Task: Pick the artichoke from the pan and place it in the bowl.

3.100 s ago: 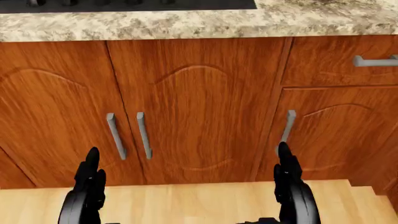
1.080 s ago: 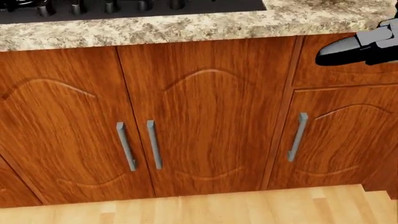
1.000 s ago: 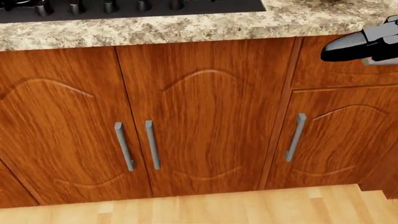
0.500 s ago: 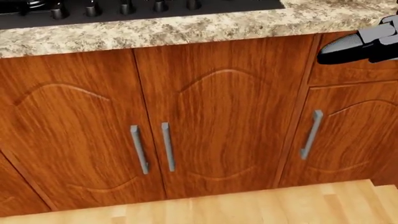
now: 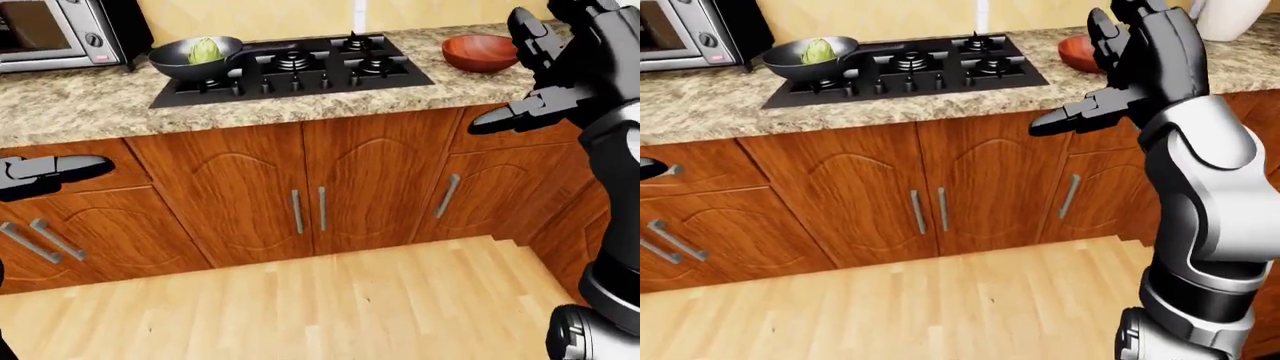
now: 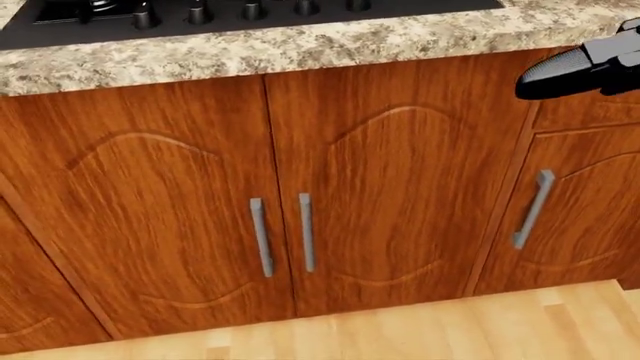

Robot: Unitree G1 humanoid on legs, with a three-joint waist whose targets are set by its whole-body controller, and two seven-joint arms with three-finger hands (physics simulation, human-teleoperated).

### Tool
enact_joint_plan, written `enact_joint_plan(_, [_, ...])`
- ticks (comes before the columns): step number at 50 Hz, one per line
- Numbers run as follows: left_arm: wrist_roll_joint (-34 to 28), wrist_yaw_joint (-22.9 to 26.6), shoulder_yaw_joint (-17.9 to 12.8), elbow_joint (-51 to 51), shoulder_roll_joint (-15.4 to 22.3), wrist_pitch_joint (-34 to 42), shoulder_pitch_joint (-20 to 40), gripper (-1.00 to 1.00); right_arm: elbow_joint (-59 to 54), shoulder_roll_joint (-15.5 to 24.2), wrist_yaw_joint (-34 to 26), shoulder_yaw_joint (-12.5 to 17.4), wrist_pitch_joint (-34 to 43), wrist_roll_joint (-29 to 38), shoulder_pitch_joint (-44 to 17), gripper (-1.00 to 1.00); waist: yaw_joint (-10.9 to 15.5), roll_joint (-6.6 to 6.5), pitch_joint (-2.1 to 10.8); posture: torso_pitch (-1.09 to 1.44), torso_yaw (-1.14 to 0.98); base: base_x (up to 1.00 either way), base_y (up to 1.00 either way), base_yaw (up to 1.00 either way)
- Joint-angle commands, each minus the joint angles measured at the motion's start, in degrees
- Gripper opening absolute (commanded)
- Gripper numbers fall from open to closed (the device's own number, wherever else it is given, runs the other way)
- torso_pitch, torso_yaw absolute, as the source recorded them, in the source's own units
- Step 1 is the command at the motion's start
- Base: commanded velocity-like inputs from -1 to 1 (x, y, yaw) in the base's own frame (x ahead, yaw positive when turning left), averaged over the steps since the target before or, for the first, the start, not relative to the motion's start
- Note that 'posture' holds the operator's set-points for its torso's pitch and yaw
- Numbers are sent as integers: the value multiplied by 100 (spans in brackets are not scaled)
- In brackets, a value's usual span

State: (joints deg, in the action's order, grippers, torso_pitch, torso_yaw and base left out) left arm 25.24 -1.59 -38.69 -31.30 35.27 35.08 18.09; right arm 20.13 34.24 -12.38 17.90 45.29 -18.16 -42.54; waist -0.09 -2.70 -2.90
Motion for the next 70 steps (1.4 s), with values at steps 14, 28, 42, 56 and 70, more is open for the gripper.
enact_joint_plan(14, [35, 17, -46, -183, 132, -198, 122, 100, 196, 178, 56, 200, -129, 3, -260, 100, -41, 486, 156, 0, 0, 6, 27, 0])
enact_joint_plan(28, [38, 15, -60, -187, 146, -205, 124, 100, 182, 222, 42, 191, -115, -18, -312, 100, -50, 62, 26, 0, 0, 11, 27, 0])
enact_joint_plan(42, [75, -5, -91, -221, 193, -148, 140, 100, 178, 226, -5, 181, -104, 4, -352, 100, -41, 352, 66, 0, 0, 14, 27, 0])
enact_joint_plan(56, [179, -54, -118, -179, 302, -120, 149, 100, 258, 209, -64, 170, -27, 32, -348, 100, -9, 150, 28, 0, 0, 15, 27, 0])
enact_joint_plan(70, [262, -197, 106, -232, 378, 40, 321, 100, 260, 288, -121, 181, -57, -7, -301, 100, -65, 190, 8, 0, 0, 15, 27, 0])
